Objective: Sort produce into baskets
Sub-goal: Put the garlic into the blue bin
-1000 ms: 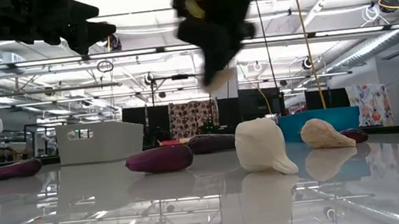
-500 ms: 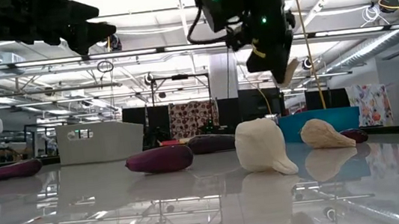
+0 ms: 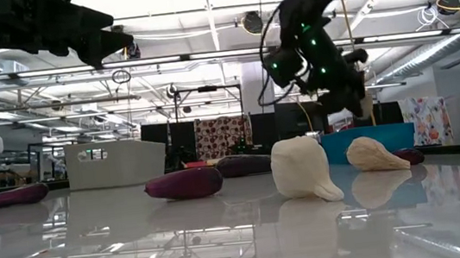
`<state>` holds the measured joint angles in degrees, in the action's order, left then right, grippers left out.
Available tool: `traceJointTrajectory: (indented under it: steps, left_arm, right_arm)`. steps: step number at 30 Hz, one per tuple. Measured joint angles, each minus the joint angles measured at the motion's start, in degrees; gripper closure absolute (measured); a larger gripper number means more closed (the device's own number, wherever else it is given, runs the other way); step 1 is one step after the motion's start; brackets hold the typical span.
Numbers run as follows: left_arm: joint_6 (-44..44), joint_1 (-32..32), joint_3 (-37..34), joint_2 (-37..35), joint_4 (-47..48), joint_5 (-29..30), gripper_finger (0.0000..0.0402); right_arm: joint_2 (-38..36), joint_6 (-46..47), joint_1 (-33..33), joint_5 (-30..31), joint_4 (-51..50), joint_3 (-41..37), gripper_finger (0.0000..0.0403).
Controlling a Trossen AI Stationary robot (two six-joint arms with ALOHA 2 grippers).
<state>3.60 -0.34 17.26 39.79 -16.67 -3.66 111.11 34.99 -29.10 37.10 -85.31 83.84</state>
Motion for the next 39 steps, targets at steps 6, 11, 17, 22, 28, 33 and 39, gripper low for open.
traceJointTrajectory:
  steps: [6,11,17,22,28,33,39]
  left_arm:
    - [1.5,0.0,0.0,0.0,0.1,0.0,0.0097]
    - [1.7,0.0,0.0,0.0,0.1,0.0,0.0097]
    - [1.7,0.0,0.0,0.0,0.1,0.6,0.0097]
    - [1.7,0.0,0.0,0.0,0.1,0.7,0.0097]
    - [1.2,0.0,0.0,0.0,-0.7,0.8,0.0097]
    - [-2.4,0.0,0.0,0.0,-0.8,4.2,0.0097]
    - [-6.4,1.3,0.1,0.0,3.8,11.4,0.0097]
  right_arm:
    - [0.0,-2.8,-1.3,-0.9,6.4,-2.6,0.0224]
    - [-0.2,-3.2,-1.3,0.1,5.6,-2.6,0.0168]
    - [-4.3,-1.9,0.3,-0.2,3.4,-2.6,0.0135]
    - [-12.4,3.0,4.8,-4.7,4.4,-2.6,0.0129]
    - [-21.0,9.5,17.5,-6.8,13.6,-2.5,0.0129]
    - [-21.8,9.7,29.5,-6.9,25.9,-2.5,0.0129]
    - [-18.5,9.4,40.0,-5.2,35.4,-2.5,0.0129]
